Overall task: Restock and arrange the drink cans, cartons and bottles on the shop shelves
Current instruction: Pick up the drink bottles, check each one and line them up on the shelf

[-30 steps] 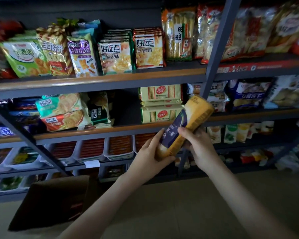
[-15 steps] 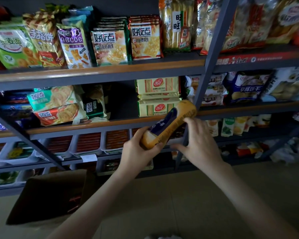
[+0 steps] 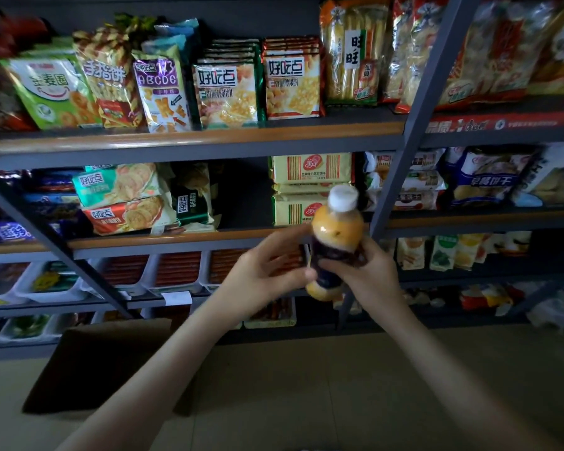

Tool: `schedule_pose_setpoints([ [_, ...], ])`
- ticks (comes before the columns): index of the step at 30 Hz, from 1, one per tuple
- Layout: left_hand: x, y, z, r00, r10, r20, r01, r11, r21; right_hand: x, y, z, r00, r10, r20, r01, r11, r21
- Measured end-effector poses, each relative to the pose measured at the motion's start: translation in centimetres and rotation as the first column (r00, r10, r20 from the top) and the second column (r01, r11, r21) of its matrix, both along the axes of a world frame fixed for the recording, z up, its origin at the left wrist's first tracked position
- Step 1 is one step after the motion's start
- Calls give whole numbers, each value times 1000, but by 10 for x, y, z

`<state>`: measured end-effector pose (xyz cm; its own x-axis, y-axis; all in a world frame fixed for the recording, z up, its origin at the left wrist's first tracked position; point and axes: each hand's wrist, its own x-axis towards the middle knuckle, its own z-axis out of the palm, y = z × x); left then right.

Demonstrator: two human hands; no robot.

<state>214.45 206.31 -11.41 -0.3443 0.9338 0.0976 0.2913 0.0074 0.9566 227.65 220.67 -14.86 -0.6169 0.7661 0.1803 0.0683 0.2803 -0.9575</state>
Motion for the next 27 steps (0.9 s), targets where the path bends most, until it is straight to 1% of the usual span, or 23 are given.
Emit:
schedule_pose_setpoints([
  [1, 3, 3, -8, 994, 16, -109, -18, 1000, -23, -1, 1, 3, 993, 26, -111, -47, 980, -194],
  [2, 5, 6, -13, 978, 37, -204, -48, 998, -48, -2, 2, 4, 970, 36, -241, -123, 926, -358],
  [3, 6, 9, -17, 966, 51, -255, -75, 994, -84, -2, 3, 5, 934, 39, -354, -211, 861, -462],
  [4, 6, 12, -19, 966, 64, -249, -96, 988, -121, -2, 5, 4, 898, 42, -437, -285, 813, -508],
  [6, 5, 16, -22, 970, 89, -226, -128, 978, -165, -3, 6, 3, 852, 67, -520, -383, 756, -530],
  [7, 5, 17, -23, 957, 117, -266, -161, 976, -149, -3, 8, 3, 840, 78, -537, -409, 740, -534],
  [9, 7, 19, -27, 897, 213, -387, -250, 967, -46, -4, 12, 2, 835, 73, -545, -424, 717, -553],
  [11, 9, 24, -30, 819, 324, -474, -332, 941, 69, -5, 13, 4, 849, 65, -525, -414, 699, -583],
  [12, 9, 26, -32, 760, 367, -536, -356, 926, 129, -7, 12, 5, 861, 73, -503, -405, 695, -593],
  [15, 6, 33, -41, 510, 412, -755, -327, 905, 273, -11, 4, 12, 902, 54, -428, -354, 660, -662],
  [17, 5, 35, -47, 372, 419, -828, -305, 898, 318, -12, 2, 12, 895, 7, -445, -354, 618, -702],
  [19, 7, 36, -49, 285, 440, -852, -291, 886, 361, -12, 3, 14, 876, -22, -482, -363, 629, -687],
  [20, 8, 37, -47, 281, 440, -853, -274, 889, 368, -11, 5, 14, 864, -24, -502, -368, 649, -665],
  [21, 9, 37, -41, 319, 422, -849, -245, 902, 356, -10, 7, 15, 852, -23, -522, -377, 665, -644],
  [22, 11, 37, -31, 392, 395, -831, -225, 917, 330, -9, 10, 17, 838, -13, -545, -393, 678, -621],
  [23, 11, 37, -20, 512, 350, -784, -222, 936, 273, -7, 12, 19, 831, -3, -556, -407, 677, -613],
  [24, 10, 39, -5, 683, 269, -680, -230, 962, 149, -6, 16, 21, 830, 12, -557, -418, 674, -609],
  [25, 7, 41, 13, 868, 159, -471, -202, 979, -41, -5, 19, 25, 839, 24, -544, -421, 664, -618],
  [26, 2, 45, 28, 986, 68, -154, -100, 971, -216, -5, 21, 29, 853, 42, -520, -412, 664, -624],
  [27, -5, 49, 39, 992, 12, 123, 28, 946, -322, -6, 22, 35, 872, 62, -485, -398, 668, -629],
])
